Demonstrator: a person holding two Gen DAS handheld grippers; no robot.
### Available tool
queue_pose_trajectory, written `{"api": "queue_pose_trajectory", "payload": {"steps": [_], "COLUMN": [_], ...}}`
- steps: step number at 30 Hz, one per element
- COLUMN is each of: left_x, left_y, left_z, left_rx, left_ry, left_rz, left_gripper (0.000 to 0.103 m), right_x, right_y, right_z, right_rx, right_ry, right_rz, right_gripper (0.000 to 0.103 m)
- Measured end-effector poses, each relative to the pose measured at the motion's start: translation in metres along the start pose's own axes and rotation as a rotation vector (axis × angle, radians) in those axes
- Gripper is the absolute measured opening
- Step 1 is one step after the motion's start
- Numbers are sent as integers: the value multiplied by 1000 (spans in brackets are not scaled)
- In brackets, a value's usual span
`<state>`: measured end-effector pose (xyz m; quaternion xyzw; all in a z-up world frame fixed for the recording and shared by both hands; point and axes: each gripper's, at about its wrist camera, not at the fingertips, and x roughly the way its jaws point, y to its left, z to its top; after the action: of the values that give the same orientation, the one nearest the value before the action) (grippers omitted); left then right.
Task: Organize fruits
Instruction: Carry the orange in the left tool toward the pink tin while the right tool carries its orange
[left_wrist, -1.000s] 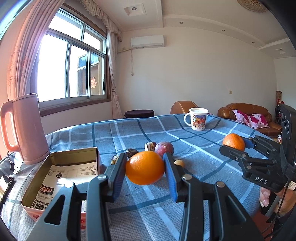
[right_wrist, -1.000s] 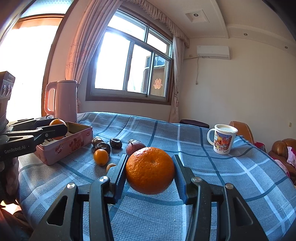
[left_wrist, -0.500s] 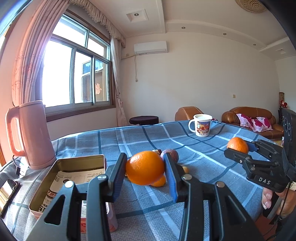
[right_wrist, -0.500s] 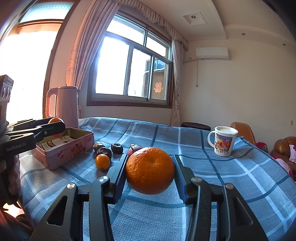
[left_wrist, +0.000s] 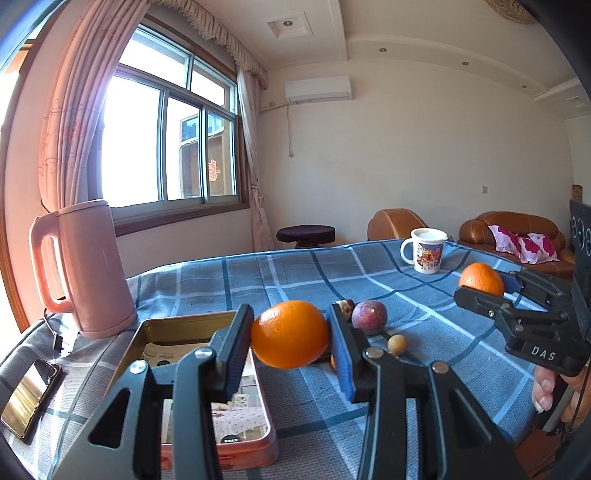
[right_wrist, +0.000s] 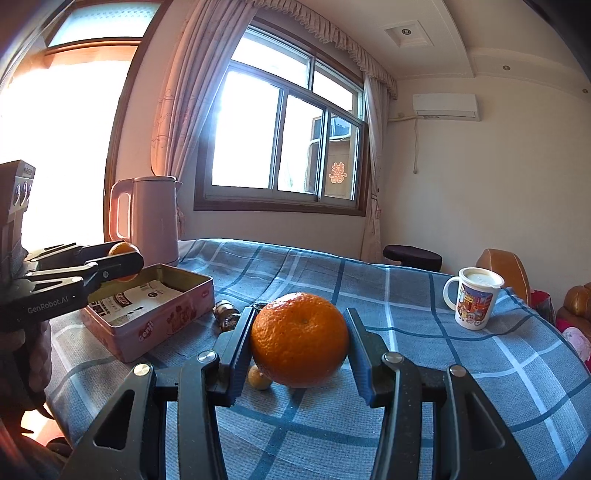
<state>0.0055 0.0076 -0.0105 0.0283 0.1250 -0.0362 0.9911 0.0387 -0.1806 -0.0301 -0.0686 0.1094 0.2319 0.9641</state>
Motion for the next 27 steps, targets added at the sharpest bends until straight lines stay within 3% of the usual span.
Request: {"api": "queue_pose_trajectory", "payload": {"steps": [8,14,27], "left_x": [16,28,55], "left_y": [44,70,105], "left_z": [4,6,2], "left_rx": [-48,-80,-101], "left_ry": [79,134,230], "left_rz": [74,89,126], "left_gripper": [42,42,42], "right_x": [27,55,113], "right_y": [27,51,95], "right_z": [33,54,64], "right_rx": [11,-1,-39], "right_ry": [30,71,180], "right_rz": [126,197,267], "right_gripper": [49,49,49]}}
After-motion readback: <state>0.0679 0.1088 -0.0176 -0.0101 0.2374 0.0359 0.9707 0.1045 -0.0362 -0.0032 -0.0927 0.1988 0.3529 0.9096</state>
